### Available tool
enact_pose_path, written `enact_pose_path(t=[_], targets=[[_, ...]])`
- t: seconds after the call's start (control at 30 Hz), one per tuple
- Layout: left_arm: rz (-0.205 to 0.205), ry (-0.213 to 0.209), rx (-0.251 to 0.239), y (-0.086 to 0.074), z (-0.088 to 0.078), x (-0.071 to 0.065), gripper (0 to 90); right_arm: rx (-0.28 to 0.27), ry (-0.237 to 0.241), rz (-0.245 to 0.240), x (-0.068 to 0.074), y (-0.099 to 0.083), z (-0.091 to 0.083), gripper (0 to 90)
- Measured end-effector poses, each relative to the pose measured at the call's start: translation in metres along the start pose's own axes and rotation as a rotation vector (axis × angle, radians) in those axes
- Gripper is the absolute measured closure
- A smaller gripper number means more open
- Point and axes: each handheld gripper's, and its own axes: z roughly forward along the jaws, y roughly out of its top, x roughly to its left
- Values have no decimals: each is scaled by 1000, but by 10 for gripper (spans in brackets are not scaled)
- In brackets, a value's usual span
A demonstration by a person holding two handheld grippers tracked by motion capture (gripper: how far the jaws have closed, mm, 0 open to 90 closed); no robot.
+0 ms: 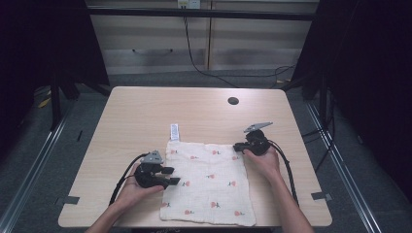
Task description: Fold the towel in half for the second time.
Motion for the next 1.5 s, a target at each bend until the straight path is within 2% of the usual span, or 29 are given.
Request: enact_pose_path(t=[0.2,0.27,0.37,0.43,0.5,0.57,0.6,0.63,0.7,0.83,0.93,0.97,1.03,1.07,1.1,1.13,1.2,1.23,1.3,1.5], targets=[[-23,-11,-1,-1,-2,4,536,-64,34,58,-8,0,-5,866],[-6,8,15,0,-3,1,550,-78,32,66,-10,1,-7,867],[-10,12,19,-1,-4,-2,561,-93,47,73,-9,-2,-10,873],[-20,-3,26,-2,-6,0,592,-92,47,69,-8,-5,-10,874],[-21,-6,26,-1,-6,0,585,-96,51,73,-6,-7,-9,874],[-32,2,-10,4,-14,6,572,-98,52,72,-6,-10,-9,874],[-40,7,-9,7,-18,9,565,-97,50,76,-6,-10,-10,873],[-40,32,-27,11,-22,12,557,-97,52,79,-6,-10,-10,874],[-57,28,-61,18,-31,22,616,-101,53,72,-7,-10,-11,873],[-92,90,-110,26,-39,42,610,-123,63,66,-2,-9,-15,873],[-121,140,-94,33,-33,60,583,-130,63,62,0,-7,-15,873],[-135,161,-102,35,-30,66,571,-130,65,63,1,-7,-14,873],[-161,152,-92,40,-22,78,569,-122,71,57,2,-7,-13,873],[-172,167,-87,42,-18,83,572,-122,70,52,2,-7,-12,872],[-172,167,-87,42,-18,83,573,-122,70,52,2,-7,-12,872],[-185,154,-88,45,-11,91,574,-120,71,58,2,-8,-11,872],[-187,152,-91,45,-8,94,579,-120,71,56,2,-8,-11,871],[-189,161,-91,45,-1,96,579,-119,72,56,2,-8,-11,871],[-174,187,-59,45,5,96,578,-115,77,60,1,-10,-10,870],[-169,180,-56,44,11,97,591,-118,74,57,2,-10,-9,868]])
